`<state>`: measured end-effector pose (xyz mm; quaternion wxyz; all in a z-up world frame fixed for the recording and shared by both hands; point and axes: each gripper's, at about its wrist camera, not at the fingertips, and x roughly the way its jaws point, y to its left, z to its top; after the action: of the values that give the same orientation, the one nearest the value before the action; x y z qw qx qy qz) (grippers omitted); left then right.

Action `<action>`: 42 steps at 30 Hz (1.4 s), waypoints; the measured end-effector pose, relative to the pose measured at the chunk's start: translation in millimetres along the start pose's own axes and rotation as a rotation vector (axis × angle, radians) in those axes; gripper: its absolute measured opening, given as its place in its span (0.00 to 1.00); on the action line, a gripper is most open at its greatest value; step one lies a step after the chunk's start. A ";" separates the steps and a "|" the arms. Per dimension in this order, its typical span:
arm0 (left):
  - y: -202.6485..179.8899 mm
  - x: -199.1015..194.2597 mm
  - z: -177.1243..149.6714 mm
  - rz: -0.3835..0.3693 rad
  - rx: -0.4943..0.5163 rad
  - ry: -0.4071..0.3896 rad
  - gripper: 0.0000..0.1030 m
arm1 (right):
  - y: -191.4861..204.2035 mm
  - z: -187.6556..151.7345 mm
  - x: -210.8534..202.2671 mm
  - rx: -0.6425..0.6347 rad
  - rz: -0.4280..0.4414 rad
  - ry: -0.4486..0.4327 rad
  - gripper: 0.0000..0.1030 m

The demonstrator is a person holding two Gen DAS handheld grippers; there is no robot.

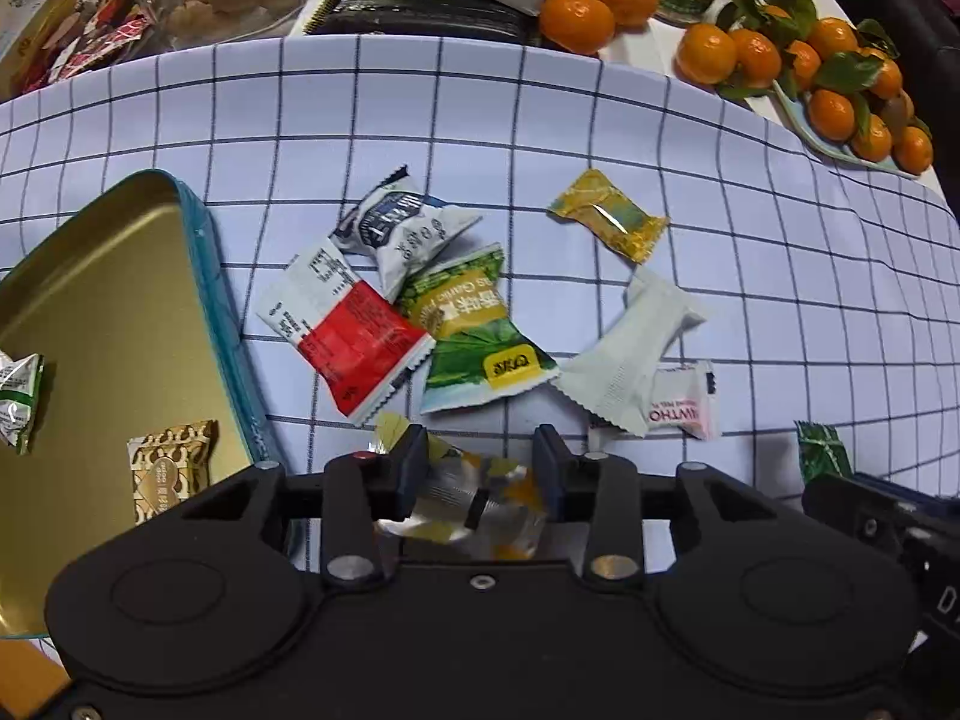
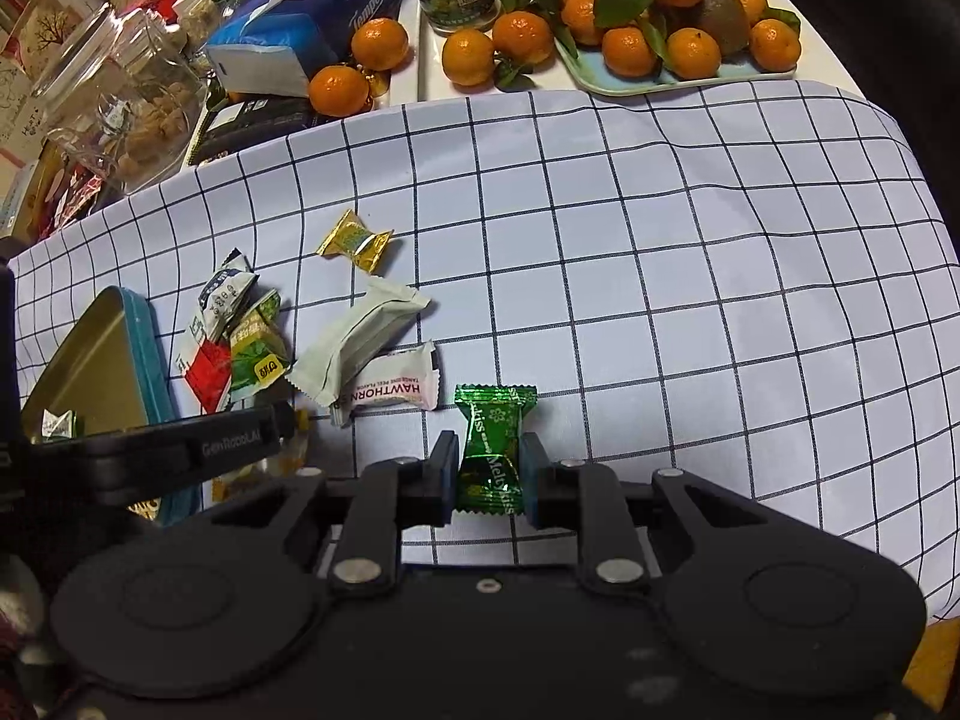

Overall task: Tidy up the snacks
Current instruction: 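Grasp the silver-yellow candy with the left gripper while the right gripper holds the green candy, then lift the silver-yellow candy with the left gripper while the right gripper holds the green candy, then carry the silver-yellow candy left and green foil candy right over the gold tray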

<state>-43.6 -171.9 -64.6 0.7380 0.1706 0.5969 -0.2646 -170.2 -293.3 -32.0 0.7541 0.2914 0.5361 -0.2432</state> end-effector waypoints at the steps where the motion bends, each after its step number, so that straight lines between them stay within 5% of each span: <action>1: -2.2 -0.6 -1.0 0.000 0.017 0.002 0.47 | -0.3 0.0 -0.3 0.001 0.001 0.000 0.22; 7: -8.4 -4.3 -4.9 -0.025 0.033 0.009 0.48 | -1.1 1.3 -0.4 0.008 0.004 -0.002 0.22; 15: 22.4 -32.4 -13.2 -0.041 -0.246 -0.013 0.49 | 3.9 1.3 -1.4 -0.004 0.007 -0.009 0.22; 27: 32.9 -11.5 -24.6 0.006 -0.536 -0.003 0.49 | 10.6 -2.6 -0.1 -0.044 -0.023 -0.016 0.22; 34: 34.6 6.6 -18.2 0.014 -0.577 0.018 0.49 | 10.2 -2.3 -0.7 -0.052 -0.019 -0.014 0.22; 42: 14.9 10.9 -12.5 0.086 -0.426 0.042 0.46 | 13.2 -4.3 3.3 -0.077 -0.016 0.012 0.22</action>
<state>-43.0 -154.9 -78.9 0.7554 0.0416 0.6467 -0.0972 -163.1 -281.1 -33.9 0.7595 0.2593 0.5519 -0.2265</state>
